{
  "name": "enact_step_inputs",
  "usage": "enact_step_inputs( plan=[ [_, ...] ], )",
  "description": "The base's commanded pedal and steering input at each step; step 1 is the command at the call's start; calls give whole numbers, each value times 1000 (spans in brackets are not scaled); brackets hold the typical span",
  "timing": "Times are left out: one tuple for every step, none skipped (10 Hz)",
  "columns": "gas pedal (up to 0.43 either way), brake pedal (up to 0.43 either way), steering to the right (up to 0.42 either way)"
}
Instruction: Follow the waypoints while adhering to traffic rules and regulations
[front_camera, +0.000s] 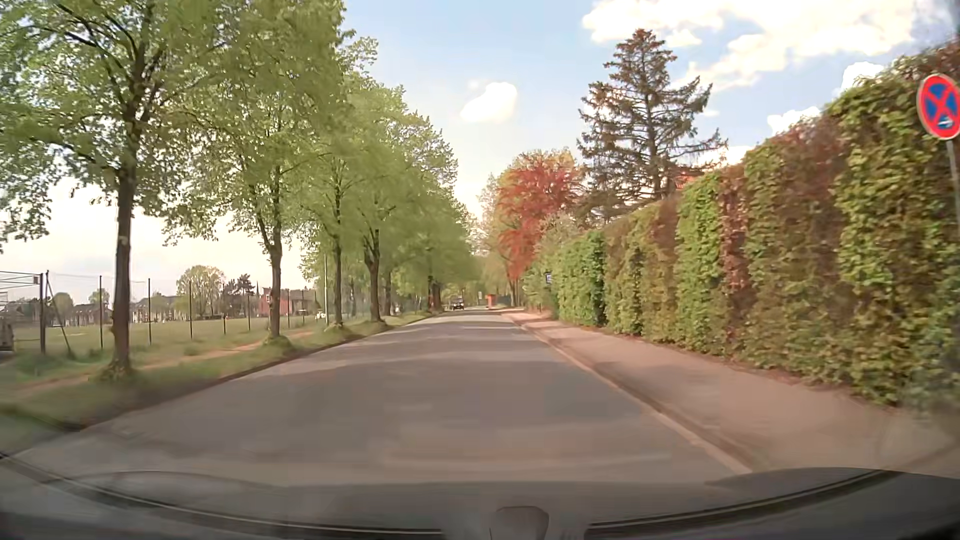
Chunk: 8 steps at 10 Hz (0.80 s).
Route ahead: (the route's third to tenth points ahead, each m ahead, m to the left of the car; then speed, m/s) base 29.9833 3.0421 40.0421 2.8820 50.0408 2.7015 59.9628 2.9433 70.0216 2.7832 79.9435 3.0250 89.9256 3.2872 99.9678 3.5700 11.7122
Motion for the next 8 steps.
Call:
enact_step_inputs(
  plan=[
    [118, 0, -1],
    [118, 0, -1],
    [118, 0, -1],
    [118, 0, -1],
    [118, 0, -3],
    [118, 0, -5],
    [118, 0, -6],
    [118, 0, -6]
  ],
)
